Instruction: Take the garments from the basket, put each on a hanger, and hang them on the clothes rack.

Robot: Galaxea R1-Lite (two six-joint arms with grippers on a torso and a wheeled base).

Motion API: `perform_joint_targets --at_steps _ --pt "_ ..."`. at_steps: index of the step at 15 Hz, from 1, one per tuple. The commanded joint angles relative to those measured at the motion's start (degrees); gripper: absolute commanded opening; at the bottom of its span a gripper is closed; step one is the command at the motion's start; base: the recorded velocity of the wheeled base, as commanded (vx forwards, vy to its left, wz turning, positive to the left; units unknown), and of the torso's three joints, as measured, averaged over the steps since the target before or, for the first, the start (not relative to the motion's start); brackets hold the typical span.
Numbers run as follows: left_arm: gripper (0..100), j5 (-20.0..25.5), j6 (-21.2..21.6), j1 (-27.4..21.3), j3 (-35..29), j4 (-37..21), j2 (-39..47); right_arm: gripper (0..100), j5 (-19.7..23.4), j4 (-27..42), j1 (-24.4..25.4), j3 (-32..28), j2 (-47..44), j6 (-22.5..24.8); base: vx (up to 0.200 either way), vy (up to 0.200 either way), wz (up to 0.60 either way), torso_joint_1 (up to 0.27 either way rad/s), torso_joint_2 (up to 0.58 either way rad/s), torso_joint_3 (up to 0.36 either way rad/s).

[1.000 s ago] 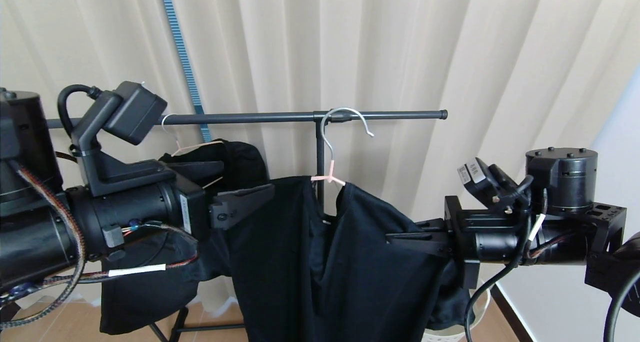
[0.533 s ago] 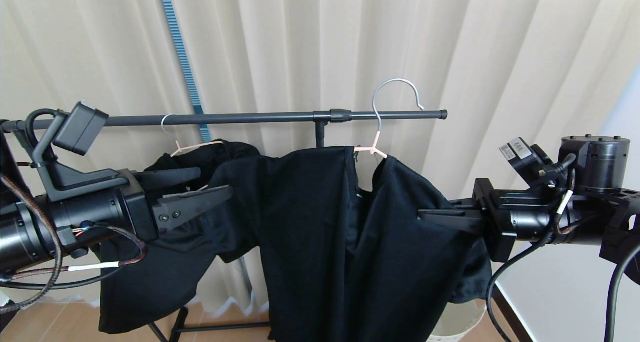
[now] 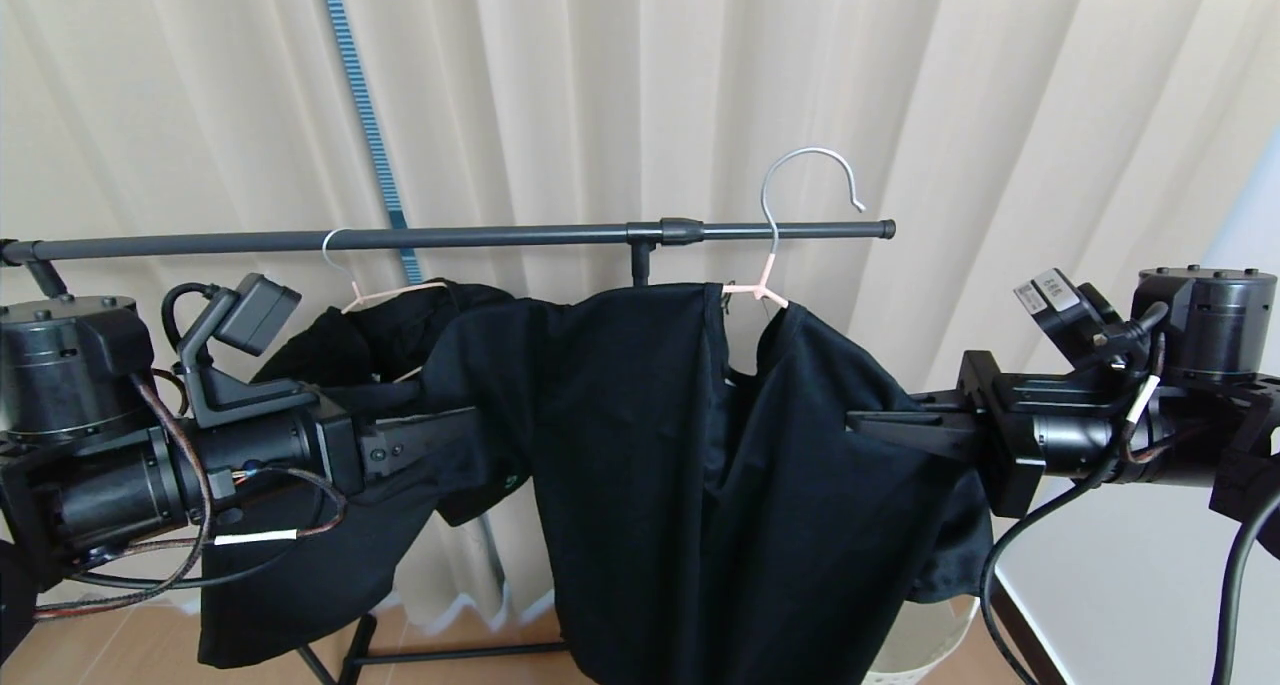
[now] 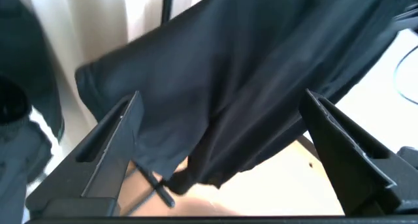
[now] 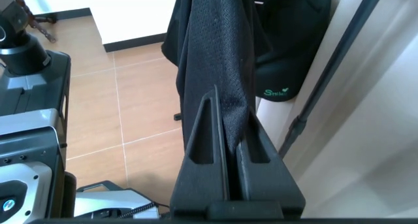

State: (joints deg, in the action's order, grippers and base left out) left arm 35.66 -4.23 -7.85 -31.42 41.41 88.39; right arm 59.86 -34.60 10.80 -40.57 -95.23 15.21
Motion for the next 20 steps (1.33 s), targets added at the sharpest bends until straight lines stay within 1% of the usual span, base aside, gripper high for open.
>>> perform_joint_targets --at_steps 1,3,4,6,7,10,11,13,16,20 --pt "100 -0.15 -0.08 0.12 0.39 2.62 5.03 0 0.00 -0.03 0.01 0.23 0.31 0.08 0.000 0.000 0.00 0.000 0.00 0.000" --pt "100 -0.33 -0.16 0.12 0.39 4.20 7.06 0 0.00 -0.03 0.01 0.23 0.31 0.08 0.000 0.000 0.00 0.000 0.00 0.000" --pt "100 -0.33 -1.04 0.12 0.21 4.73 7.93 0 0.00 -0.03 0.01 0.23 0.31 0.08 0.000 0.000 0.00 0.000 0.00 0.000" --pt "100 -0.68 -1.75 0.12 0.04 4.82 8.11 0 0.00 -0.03 0.01 0.23 0.31 0.08 0.000 0.000 0.00 0.000 0.00 0.000" --pt "0 -0.68 -1.75 0.12 0.04 4.91 8.02 0 0.00 0.06 0.01 0.23 0.22 0.08 0.000 0.000 0.00 0.000 0.00 0.000" --pt "0 -0.59 -1.75 1.17 0.13 4.91 7.67 0 0.00 -0.03 0.01 0.05 0.14 0.08 0.000 0.000 0.00 0.000 0.00 0.000" --pt "0 -0.59 -1.83 2.23 0.13 4.91 7.49 0 0.00 -0.03 -0.25 -0.04 0.05 0.08 0.000 0.000 0.00 0.000 0.00 0.000" --pt "0 -0.59 -1.83 3.28 -0.05 4.91 7.41 0 0.00 -0.12 -0.96 -0.21 0.05 0.08 0.000 0.000 0.00 0.000 0.00 0.000" --pt "0 -0.59 -1.75 4.51 -0.84 4.91 7.67 0 0.00 -2.32 -2.54 0.05 0.22 0.08 0.000 0.000 0.00 0.000 0.00 0.000" --pt "0 -0.41 -1.66 5.65 -1.02 4.91 8.11 0 0.00 -2.41 -3.77 -0.12 0.49 0.08 0.000 0.000 0.00 0.000 0.00 0.000"
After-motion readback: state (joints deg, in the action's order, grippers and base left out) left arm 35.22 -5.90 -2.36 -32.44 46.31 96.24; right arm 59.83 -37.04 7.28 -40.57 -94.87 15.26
